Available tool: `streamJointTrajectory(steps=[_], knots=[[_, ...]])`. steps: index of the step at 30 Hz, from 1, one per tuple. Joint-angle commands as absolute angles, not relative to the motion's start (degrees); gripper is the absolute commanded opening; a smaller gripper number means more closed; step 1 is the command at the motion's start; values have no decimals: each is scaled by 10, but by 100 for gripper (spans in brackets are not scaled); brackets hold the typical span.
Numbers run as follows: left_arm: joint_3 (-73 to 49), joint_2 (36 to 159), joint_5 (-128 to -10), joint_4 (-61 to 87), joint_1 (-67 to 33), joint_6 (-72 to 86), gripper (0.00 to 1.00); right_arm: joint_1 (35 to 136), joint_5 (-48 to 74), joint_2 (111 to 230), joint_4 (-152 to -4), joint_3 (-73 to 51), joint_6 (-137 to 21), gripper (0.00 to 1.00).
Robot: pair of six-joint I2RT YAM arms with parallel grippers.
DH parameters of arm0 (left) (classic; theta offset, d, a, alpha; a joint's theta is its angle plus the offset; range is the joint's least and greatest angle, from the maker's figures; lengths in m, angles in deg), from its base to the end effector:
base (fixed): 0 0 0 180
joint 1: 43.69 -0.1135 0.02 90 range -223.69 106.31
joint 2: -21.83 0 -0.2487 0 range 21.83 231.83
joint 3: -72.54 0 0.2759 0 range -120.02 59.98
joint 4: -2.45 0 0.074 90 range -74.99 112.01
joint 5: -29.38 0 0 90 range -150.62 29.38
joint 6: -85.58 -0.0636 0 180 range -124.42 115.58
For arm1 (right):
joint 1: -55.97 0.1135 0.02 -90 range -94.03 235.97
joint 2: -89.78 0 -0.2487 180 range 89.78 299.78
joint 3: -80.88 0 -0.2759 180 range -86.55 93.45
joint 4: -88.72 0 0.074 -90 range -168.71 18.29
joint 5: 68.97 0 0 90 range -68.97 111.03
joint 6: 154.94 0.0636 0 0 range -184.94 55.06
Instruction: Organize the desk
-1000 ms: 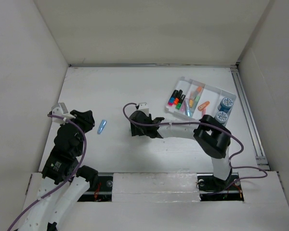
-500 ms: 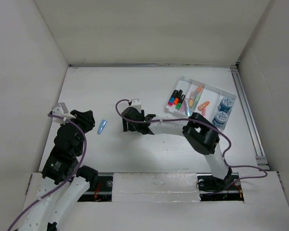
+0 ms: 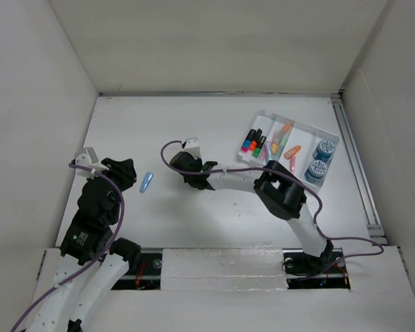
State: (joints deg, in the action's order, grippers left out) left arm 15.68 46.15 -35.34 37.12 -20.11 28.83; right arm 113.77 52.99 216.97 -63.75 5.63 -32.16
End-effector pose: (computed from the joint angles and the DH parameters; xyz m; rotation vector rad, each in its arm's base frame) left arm 0.1551 -0.0381 0.3594 -0.4744 1.5490 -0.4137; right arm 0.2990 0.4116 0.1083 -0.2604 2.2664 0.1303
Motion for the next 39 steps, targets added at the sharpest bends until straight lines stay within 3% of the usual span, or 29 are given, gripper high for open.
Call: streamJointTrajectory(steps=[1,4,10,15,19,25,26,28,30,33,35,37,38,39], knots=[[144,464,-357,348,-199,278,22,1135,544,2173,-615,32,-316,30],[143,465,-359,347,-199,277,22,1128,563,2114,-653,-12,-313,24],[144,464,-360,346,-199,276,22,1048,538,1924,-718,-146,-298,24],[145,462,-376,343,-199,263,22,885,545,1766,-725,-270,-292,23],[146,464,-386,337,-199,257,23,745,508,1714,-721,-345,-301,24],[148,469,-396,333,-199,250,23,638,447,1713,-718,-343,-314,27],[149,469,-399,333,-199,250,23,628,440,1718,-717,-335,-318,30],[149,470,-400,331,-199,250,23,612,420,1727,-712,-323,-326,44],[150,470,-401,332,-199,248,23,606,416,1739,-705,-304,-333,67],[149,471,-400,331,-199,248,23,618,407,1735,-704,-292,-339,77],[149,471,-399,331,-199,249,23,650,398,1727,-718,-294,-339,76],[148,469,-397,332,-199,253,23,689,384,1723,-732,-299,-336,64],[148,469,-388,334,-199,255,23,713,372,1726,-757,-300,-332,53],[147,468,-381,336,-199,257,23,774,361,1732,-774,-302,-324,28]])
